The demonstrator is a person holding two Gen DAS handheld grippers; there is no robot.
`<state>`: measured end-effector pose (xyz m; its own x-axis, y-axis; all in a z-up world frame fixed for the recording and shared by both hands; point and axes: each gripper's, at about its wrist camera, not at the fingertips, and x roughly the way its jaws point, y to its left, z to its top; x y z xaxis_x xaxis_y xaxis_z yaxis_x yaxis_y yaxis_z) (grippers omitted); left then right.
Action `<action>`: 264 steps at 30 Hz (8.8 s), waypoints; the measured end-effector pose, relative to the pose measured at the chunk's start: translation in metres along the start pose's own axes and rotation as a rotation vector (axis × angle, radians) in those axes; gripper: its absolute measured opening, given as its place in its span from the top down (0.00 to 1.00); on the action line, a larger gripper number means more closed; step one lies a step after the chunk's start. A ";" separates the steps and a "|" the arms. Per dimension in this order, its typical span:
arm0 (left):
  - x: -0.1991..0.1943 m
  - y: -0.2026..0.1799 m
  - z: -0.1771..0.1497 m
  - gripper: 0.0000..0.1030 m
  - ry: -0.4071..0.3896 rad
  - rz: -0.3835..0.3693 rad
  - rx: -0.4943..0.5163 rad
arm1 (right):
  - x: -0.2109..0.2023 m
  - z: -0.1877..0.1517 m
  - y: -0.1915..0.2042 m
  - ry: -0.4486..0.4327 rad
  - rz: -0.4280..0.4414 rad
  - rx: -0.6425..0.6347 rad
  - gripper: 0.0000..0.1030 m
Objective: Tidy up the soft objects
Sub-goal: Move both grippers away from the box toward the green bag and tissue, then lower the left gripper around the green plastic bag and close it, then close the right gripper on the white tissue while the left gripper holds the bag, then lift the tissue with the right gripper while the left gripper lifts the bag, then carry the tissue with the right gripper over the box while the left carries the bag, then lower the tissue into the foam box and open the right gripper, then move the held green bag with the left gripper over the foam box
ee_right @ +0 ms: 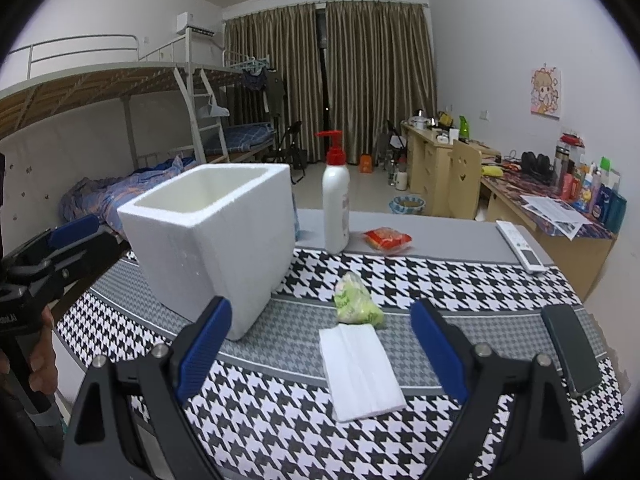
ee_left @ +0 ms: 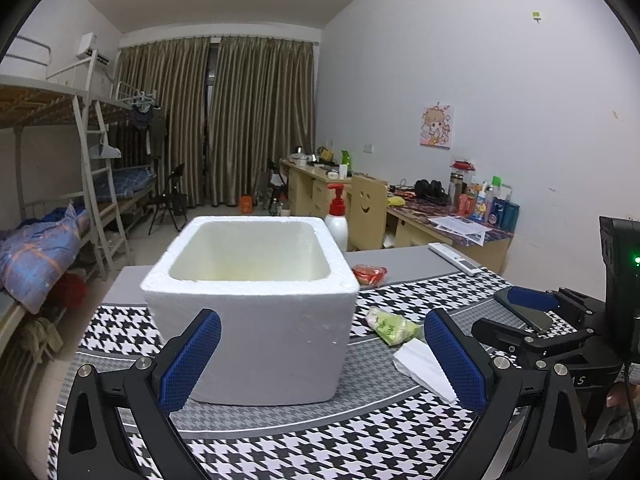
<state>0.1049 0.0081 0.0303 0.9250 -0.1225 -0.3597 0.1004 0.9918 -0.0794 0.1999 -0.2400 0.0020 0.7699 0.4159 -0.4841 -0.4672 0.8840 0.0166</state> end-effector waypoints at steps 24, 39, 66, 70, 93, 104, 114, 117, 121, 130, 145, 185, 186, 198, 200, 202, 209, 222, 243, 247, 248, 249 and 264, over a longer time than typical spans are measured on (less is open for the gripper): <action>0.048 -0.073 -0.016 0.01 0.095 -0.138 0.088 | -0.012 -0.032 -0.056 0.035 -0.090 0.038 0.09; 0.084 -0.107 -0.015 0.01 0.119 -0.163 0.138 | -0.006 -0.058 -0.085 0.087 -0.100 0.062 0.09; 0.182 -0.115 -0.026 0.11 0.337 -0.046 0.071 | 0.010 -0.070 -0.098 0.121 0.000 0.079 0.09; 0.197 -0.110 -0.029 0.13 0.362 -0.040 0.053 | 0.014 -0.071 -0.096 0.126 0.018 0.076 0.09; 0.244 -0.090 -0.046 0.52 0.497 -0.054 -0.011 | 0.060 -0.064 -0.085 0.249 0.067 -0.004 0.09; 0.232 -0.085 -0.041 0.69 0.456 -0.074 0.008 | 0.073 -0.057 -0.079 0.265 0.062 -0.010 0.09; 0.196 -0.087 -0.028 0.69 0.394 -0.095 0.030 | 0.083 -0.061 -0.067 0.297 0.081 -0.039 0.09; 0.187 -0.087 -0.027 0.69 0.377 -0.071 0.057 | 0.085 -0.061 -0.061 0.303 0.086 -0.051 0.13; 0.182 -0.087 -0.026 0.69 0.373 -0.065 0.058 | 0.087 -0.061 -0.052 0.307 0.087 -0.073 0.19; 0.162 -0.089 -0.022 0.69 0.327 -0.069 0.086 | 0.098 -0.067 -0.048 0.365 0.065 -0.088 0.47; 0.109 -0.079 -0.014 0.69 0.235 -0.091 0.107 | 0.084 -0.071 -0.041 0.364 0.029 -0.058 0.92; 0.016 -0.045 0.044 0.69 -0.057 -0.111 0.126 | -0.007 0.027 -0.020 0.007 0.016 0.017 0.92; 0.014 -0.043 0.044 0.69 -0.063 -0.106 0.128 | -0.008 0.030 -0.018 -0.001 0.019 0.015 0.92; 0.011 -0.020 0.049 0.69 -0.088 -0.030 0.098 | -0.002 0.049 0.012 -0.034 0.075 -0.033 0.92; 0.011 -0.016 0.049 0.69 -0.091 0.000 0.089 | 0.000 0.052 0.017 -0.036 0.085 -0.039 0.92; 0.008 -0.009 0.048 0.69 -0.097 0.014 0.079 | 0.002 0.055 0.021 -0.038 0.092 -0.047 0.92; 0.002 0.008 0.047 0.69 -0.104 0.076 0.054 | 0.010 0.062 0.037 -0.042 0.135 -0.066 0.92; -0.009 0.043 0.043 0.69 -0.114 0.176 0.010 | 0.037 0.081 0.065 -0.010 0.194 -0.087 0.92; -0.022 0.075 0.033 0.69 -0.111 0.268 -0.029 | 0.082 0.099 0.096 0.065 0.235 -0.101 0.92; -0.029 0.082 0.033 0.69 -0.124 0.283 -0.040 | 0.089 0.099 0.101 0.085 0.241 -0.102 0.92; -0.030 0.084 0.033 0.69 -0.125 0.287 -0.044 | 0.090 0.099 0.101 0.086 0.242 -0.102 0.92; -0.031 0.085 0.033 0.69 -0.126 0.290 -0.045 | 0.091 0.100 0.102 0.088 0.244 -0.101 0.92; -0.031 0.094 0.032 0.69 -0.099 0.305 -0.071 | 0.092 0.097 0.114 0.069 0.270 -0.116 0.26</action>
<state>0.0972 0.1062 0.0635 0.9399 0.1880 -0.2850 -0.2096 0.9766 -0.0472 0.2597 -0.0798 0.0444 0.5818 0.6134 -0.5341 -0.7003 0.7117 0.0546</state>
